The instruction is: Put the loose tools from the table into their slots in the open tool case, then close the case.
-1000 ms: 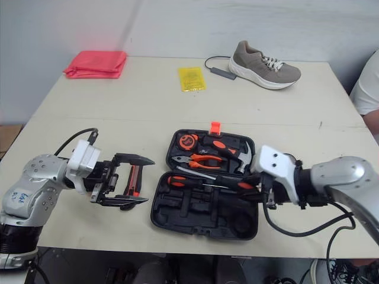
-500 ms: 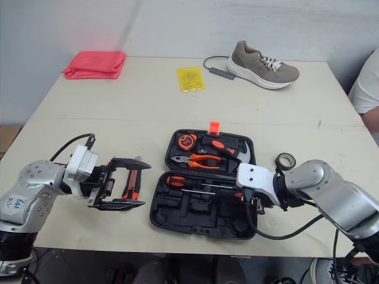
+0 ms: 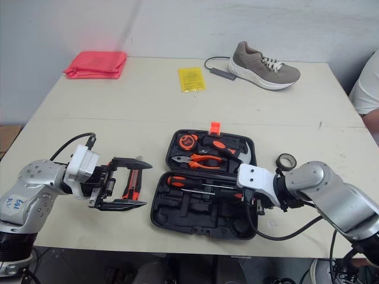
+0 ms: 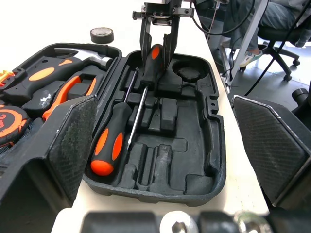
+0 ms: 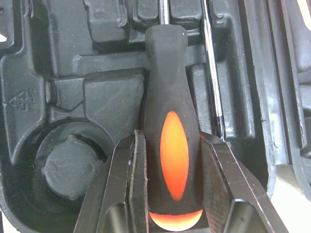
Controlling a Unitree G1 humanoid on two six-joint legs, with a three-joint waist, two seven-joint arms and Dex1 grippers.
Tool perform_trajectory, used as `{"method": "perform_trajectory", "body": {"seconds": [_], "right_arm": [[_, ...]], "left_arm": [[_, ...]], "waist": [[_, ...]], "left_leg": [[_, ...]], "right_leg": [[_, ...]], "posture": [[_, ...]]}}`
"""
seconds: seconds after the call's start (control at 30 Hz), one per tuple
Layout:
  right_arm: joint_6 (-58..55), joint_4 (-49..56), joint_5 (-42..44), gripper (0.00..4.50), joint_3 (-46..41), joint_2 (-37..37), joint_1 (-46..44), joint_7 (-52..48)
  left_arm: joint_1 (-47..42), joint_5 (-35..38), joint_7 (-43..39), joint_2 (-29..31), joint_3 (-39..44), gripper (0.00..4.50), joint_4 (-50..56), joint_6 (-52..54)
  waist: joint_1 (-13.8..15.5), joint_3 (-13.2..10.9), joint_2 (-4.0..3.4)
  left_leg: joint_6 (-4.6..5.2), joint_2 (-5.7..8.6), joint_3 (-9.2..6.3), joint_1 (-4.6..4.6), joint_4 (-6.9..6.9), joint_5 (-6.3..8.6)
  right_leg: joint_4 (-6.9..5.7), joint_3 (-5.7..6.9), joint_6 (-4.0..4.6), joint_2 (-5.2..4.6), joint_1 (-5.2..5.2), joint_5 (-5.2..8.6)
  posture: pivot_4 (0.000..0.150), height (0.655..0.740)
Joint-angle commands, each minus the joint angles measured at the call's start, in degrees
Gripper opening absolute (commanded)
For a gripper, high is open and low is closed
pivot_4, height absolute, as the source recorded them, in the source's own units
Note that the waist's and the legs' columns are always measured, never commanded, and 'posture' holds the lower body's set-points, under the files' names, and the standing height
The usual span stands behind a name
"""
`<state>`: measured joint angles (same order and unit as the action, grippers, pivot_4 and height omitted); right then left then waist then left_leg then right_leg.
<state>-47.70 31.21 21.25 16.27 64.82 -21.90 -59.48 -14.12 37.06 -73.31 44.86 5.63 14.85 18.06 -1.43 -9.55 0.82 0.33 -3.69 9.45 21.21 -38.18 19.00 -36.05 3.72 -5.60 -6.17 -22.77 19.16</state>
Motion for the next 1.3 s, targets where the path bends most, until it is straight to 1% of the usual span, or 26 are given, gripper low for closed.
{"method": "perform_trajectory", "body": {"seconds": [0.03, 0.2, 0.27, 0.33, 0.37, 0.57, 0.7, 0.8, 0.87, 0.9, 0.93, 0.97, 1.0, 1.07, 1.1, 1.13, 1.17, 1.2, 1.23, 1.27, 1.3], "right_arm": [[-2.0, -0.7, -1.0, 1.02, 0.6, -0.1, 1.2, 0.1], [-2.8, -0.7, -0.4, 1.02, 0.4, -0.3, 1.3, -0.5], [-2.8, -0.6, -0.3, 2.07, -0.2, -0.6, 1.3, -0.1], [-2.7, -0.6, -0.1, 2.82, -0.9, -0.5, 1.0, -0.3], [-2.8, -0.4, 0.0, 3.35, -1.1, 0.2, 0.8, -1.0], [-3.0, -0.1, -0.9, 3.35, -2.2, 4.4, -0.3, -4.0], [-2.7, -0.6, 0.4, 3.35, -4.7, 6.1, -0.9, -5.5], [-0.7, -2.2, 4.2, 3.35, -12.6, 5.1, 1.7, -6.4], [3.5, -2.8, 7.5, 3.35, -19.0, 1.9, 4.7, -7.6], [5.1, -2.5, 10.0, 3.35, -22.1, -0.7, 6.1, -7.9], [6.0, -2.2, 12.4, 3.35, -24.5, -3.3, 7.1, -7.8], [7.3, -2.0, 15.0, 3.35, -26.6, -7.4, 7.9, -6.6], [9.5, -1.6, 16.3, 3.35, -27.4, -10.9, 9.2, -5.9], [12.8, -0.7, 15.9, 3.35, -26.7, -16.0, 11.3, -3.7], [14.7, -0.3, 15.3, 2.81, -25.7, -18.0, 11.9, -3.3], [18.1, -0.4, 13.0, 2.59, -23.3, -20.9, 12.1, -2.2], [20.5, -0.6, 11.3, 2.08, -21.6, -22.8, 12.3, -1.6], [23.8, -1.5, 8.9, 1.62, -19.6, -24.0, 12.7, -1.7], [26.0, -2.2, 7.2, 1.01, -18.3, -24.7, 13.0, -1.9], [29.0, -3.9, 4.9, 0.64, -16.9, -25.3, 13.2, -2.2], [32.4, -6.2, 2.8, 0.18, -15.6, -26.2, 13.5, -2.4]], "left_arm": [[-0.6, 0.1, 0.2, 0.2, 0.2, 4.50, 1.3, -0.1], [-0.8, 0.0, 0.2, 0.1, 0.2, 4.50, 1.2, -0.1], [-0.8, 0.1, 0.3, 0.1, 0.2, 4.50, 1.3, 0.0], [-0.7, 0.1, 0.2, 0.2, 0.3, 4.50, 1.2, 0.0], [-0.7, 0.2, 0.2, 0.2, 0.3, 4.50, 1.2, 0.1], [-0.5, 0.4, -0.1, 0.4, 0.4, 4.50, 1.1, 0.4], [-0.5, 0.4, -0.1, 0.2, 0.3, 4.50, 1.2, 0.4], [-0.3, 0.4, 0.2, 0.0, 0.5, 4.50, 1.5, 0.3], [-0.3, 0.3, 0.2, 0.0, 0.6, 4.50, 1.4, 0.2], [-0.3, 0.2, 0.2, 0.0, 0.6, 4.50, 1.2, 0.1], [-0.3, 0.2, 0.2, 0.0, 0.7, 4.50, 1.1, 0.0], [-0.3, 0.1, 0.1, -0.1, 0.6, 4.50, 0.9, -0.1], [-0.3, -0.1, 0.1, -0.2, 0.5, 4.50, 0.8, -0.3], [-0.6, -0.3, 0.1, -0.4, 0.2, 4.50, 0.3, -0.6], [-0.9, -0.4, 0.1, -0.5, 0.1, 4.50, 0.0, -0.6], [-1.1, -0.6, 0.0, -0.6, 0.0, 4.50, -0.3, -0.7], [-1.3, -0.6, -0.1, -0.7, -0.1, 4.50, -0.5, -0.8], [-1.6, -0.7, -0.2, -0.7, -0.3, 4.50, -0.7, -0.8], [-1.7, -0.8, -0.3, -0.8, -0.3, 4.50, -0.9, -0.9], [-2.0, -1.0, -0.4, -0.9, -0.5, 4.50, -1.1, -0.9], [-2.2, -1.1, -0.5, -1.0, -0.7, 4.50, -1.3, -1.0]], "waist": [[0.0, 0.0, 0.02], [0.0, 0.0, 0.03], [0.0, 0.0, 0.04], [0.0, 0.0, 0.04], [0.0, 0.0, 0.04], [-0.1, 0.0, 0.02], [0.0, 0.0, 0.02], [0.0, 0.0, 0.02], [0.0, 0.0, 0.05], [0.0, 0.0, 0.09], [0.1, 0.0, 0.10], [0.1, 0.1, 0.12], [0.0, 0.1, 0.14], [0.0, 0.1, 0.13], [0.0, 0.1, 0.13], [0.0, 0.1, 0.12], [0.0, 0.1, 0.14], [0.0, 0.1, 0.17], [0.0, 0.1, 0.16], [0.0, 0.1, 0.16], [0.0, 0.1, 0.16]], "left_leg": [[0.00, 0.00, -0.01, 0.00, 0.00, 0.00], [0.00, 0.00, -0.03, -0.01, -0.01, 0.00], [0.00, 0.00, -0.03, -0.01, -0.01, 0.00], [0.00, 0.00, -0.03, -0.01, -0.02, 0.00], [0.00, 0.00, -0.03, -0.01, -0.02, 0.00], [0.00, 0.00, -0.02, 0.00, -0.02, 0.00], [0.00, 0.00, -0.02, 0.00, -0.02, 0.00], [0.00, 0.00, -0.02, 0.01, -0.01, 0.00], [0.00, 0.00, -0.02, 0.01, 0.00, 0.00], [0.00, -0.01, -0.03, 0.00, -0.01, 0.00], [0.00, -0.02, -0.03, 0.00, -0.01, 0.00], [0.00, -0.03, -0.03, -0.02, -0.02, 0.00], [0.00, -0.04, -0.05, -0.03, -0.01, -0.01], [-0.01, -0.06, -0.05, -0.04, -0.03, -0.01], [-0.02, -0.06, -0.05, -0.04, -0.03, -0.01], [-0.02, -0.05, -0.04, -0.04, -0.03, -0.01], [-0.02, -0.04, -0.02, -0.04, -0.05, -0.01], [-0.02, -0.03, 0.03, -0.07, -0.04, -0.02], [-0.02, -0.06, 0.02, -0.06, -0.09, -0.02], [-0.02, -0.04, 0.04, -0.07, -0.08, -0.02], [-0.02, -0.03, 0.06, -0.07, -0.08, -0.02]], "right_leg": [[0.00, 0.00, 0.00, 0.00, 0.01, 0.00], [-0.01, 0.00, 0.00, 0.00, 0.02, 0.00], [-0.01, 0.00, 0.00, 0.00, 0.02, 0.00], [0.00, 0.00, 0.00, 0.00, 0.03, 0.00], [0.00, 0.00, 0.00, 0.00, 0.03, 0.00], [-0.02, 0.01, 0.00, 0.02, 0.01, 0.00], [-0.01, 0.00, 0.00, 0.00, 0.01, 0.00], [-0.01, -0.01, 0.00, 0.01, 0.00, 0.00], [-0.01, -0.01, 0.00, 0.04, 0.01, 0.00], [0.00, -0.01, 0.00, 0.10, 0.03, 0.00], [0.01, -0.02, 0.00, 0.37, 0.05, 0.00], [0.00, -0.04, 0.00, 0.40, 0.06, 0.00], [-0.01, -0.07, 0.00, 0.44, 0.08, 0.00], [-0.03, -0.11, 0.00, 0.48, 0.09, 0.00], [-0.05, -0.14, 0.00, 0.48, 0.09, 0.00], [-0.06, -0.13, 0.00, 0.48, 0.08, 0.00], [-0.08, -0.12, 0.00, 0.48, 0.07, 0.00], [-0.12, -0.10, -0.01, 0.49, 0.04, -0.01], [-0.14, -0.07, -0.01, 0.53, 0.04, 0.00], [-0.16, -0.06, -0.01, 0.52, 0.03, 0.00], [-0.19, -0.07, -0.01, 0.52, 0.01, 0.00]], "posture": [[0.150, 0.7400], [0.150, 0.7400], [0.150, 0.7400], [0.150, 0.7400], [0.150, 0.7400], [0.150, 0.7400], [0.150, 0.7400], [0.150, 0.7400], [0.150, 0.7400], [0.150, 0.7400], [0.150, 0.7400], [0.150, 0.7400], [0.150, 0.7400], [0.150, 0.7400], [0.150, 0.7400], [0.150, 0.7400], [0.150, 0.7400], [0.150, 0.7400], [0.150, 0.7400], [0.150, 0.7400], [0.150, 0.7400]]}}
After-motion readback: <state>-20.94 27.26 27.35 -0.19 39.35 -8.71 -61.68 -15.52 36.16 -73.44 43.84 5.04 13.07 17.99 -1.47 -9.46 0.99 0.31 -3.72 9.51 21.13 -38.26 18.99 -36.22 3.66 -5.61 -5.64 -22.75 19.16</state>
